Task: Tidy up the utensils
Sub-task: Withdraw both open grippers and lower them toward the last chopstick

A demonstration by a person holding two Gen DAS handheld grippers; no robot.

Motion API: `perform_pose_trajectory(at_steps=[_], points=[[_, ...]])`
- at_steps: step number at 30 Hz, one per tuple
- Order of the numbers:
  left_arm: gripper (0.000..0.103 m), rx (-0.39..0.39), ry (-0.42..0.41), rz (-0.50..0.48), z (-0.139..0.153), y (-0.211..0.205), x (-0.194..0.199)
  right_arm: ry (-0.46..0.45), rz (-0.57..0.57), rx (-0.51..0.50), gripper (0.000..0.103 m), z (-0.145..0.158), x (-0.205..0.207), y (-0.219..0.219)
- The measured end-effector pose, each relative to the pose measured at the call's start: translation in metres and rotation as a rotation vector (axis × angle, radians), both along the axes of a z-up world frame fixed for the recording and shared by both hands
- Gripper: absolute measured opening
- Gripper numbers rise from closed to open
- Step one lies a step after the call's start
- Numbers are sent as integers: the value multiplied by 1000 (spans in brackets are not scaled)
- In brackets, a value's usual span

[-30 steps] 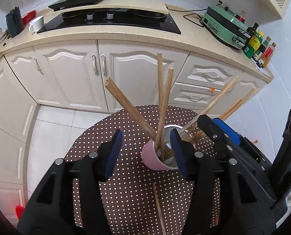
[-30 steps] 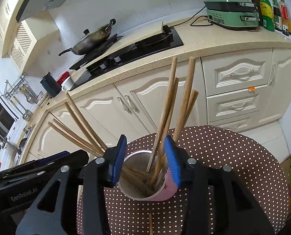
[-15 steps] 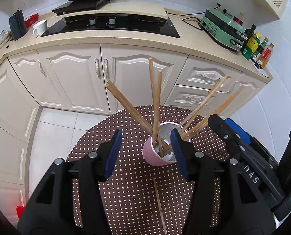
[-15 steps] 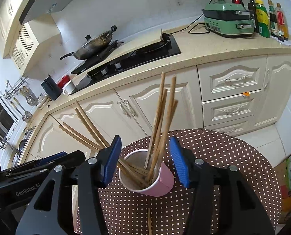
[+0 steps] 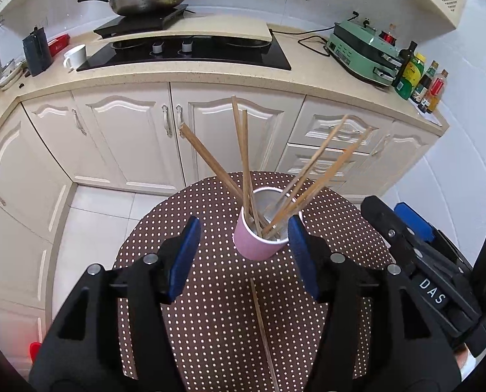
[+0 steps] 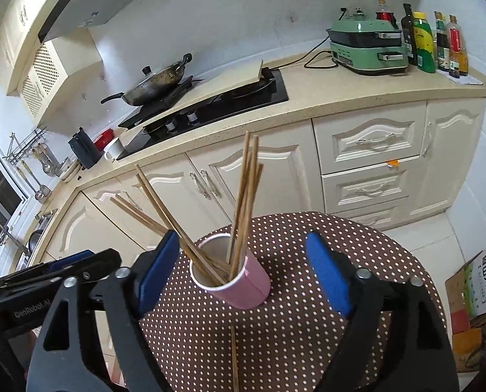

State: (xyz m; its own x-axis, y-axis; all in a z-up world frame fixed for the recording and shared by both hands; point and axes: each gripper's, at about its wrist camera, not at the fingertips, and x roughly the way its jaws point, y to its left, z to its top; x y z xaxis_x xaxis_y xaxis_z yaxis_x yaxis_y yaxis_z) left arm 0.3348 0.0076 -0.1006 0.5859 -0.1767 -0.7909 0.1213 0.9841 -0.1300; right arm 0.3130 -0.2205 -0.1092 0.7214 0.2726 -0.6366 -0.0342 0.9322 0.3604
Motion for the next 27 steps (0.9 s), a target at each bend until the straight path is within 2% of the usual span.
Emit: perform_pose_trajectory(at_steps=[18,27], points=[[59,2,-35,6,13,-3,-88,-1,-10,-31,89,10,-80,-28],[59,-4,-21,25,6,5,-126,25,-12,-31,93,4,-111,-34]])
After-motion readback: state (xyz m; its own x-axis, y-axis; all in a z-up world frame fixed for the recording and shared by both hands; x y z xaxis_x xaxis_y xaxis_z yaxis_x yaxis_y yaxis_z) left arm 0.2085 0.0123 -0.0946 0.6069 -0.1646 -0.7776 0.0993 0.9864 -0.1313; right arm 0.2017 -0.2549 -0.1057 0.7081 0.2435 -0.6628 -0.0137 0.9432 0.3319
